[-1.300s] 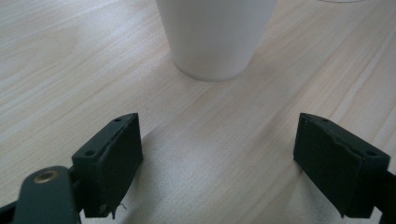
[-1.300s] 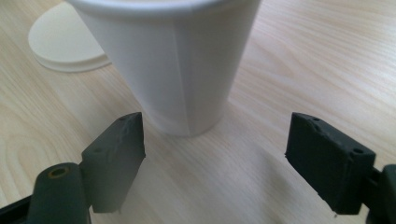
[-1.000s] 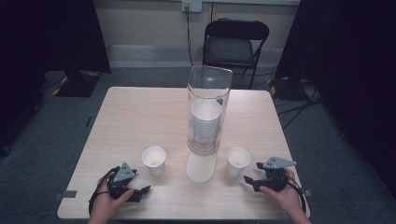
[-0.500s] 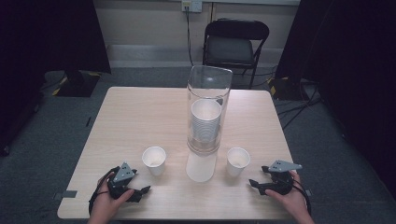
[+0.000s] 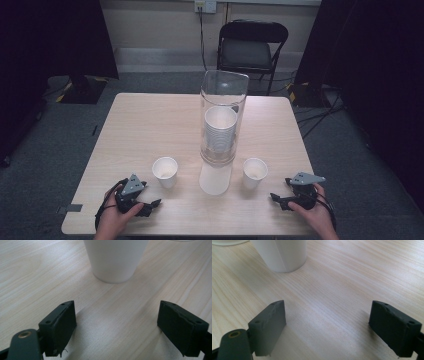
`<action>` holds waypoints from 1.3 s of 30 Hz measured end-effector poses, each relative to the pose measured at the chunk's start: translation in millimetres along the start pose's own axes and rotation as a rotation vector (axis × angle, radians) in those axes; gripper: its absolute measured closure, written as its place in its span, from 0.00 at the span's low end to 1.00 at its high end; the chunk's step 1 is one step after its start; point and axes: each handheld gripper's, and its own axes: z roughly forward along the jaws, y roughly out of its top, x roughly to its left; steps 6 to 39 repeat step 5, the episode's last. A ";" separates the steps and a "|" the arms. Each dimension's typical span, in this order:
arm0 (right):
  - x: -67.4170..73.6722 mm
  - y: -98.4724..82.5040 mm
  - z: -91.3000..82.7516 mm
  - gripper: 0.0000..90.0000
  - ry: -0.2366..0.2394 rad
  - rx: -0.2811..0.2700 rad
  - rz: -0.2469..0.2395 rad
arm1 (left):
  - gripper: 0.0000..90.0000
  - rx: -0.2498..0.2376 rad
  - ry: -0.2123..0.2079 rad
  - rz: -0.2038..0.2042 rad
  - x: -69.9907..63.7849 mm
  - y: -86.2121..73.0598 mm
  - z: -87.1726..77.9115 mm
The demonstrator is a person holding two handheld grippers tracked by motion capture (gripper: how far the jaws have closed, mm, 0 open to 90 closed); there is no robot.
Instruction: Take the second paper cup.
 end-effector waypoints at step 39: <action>0.1 -0.1 0.2 0.15 0.000 0.000 -0.001 | 0.17 0.000 0.003 0.000 -0.2 0.0 0.0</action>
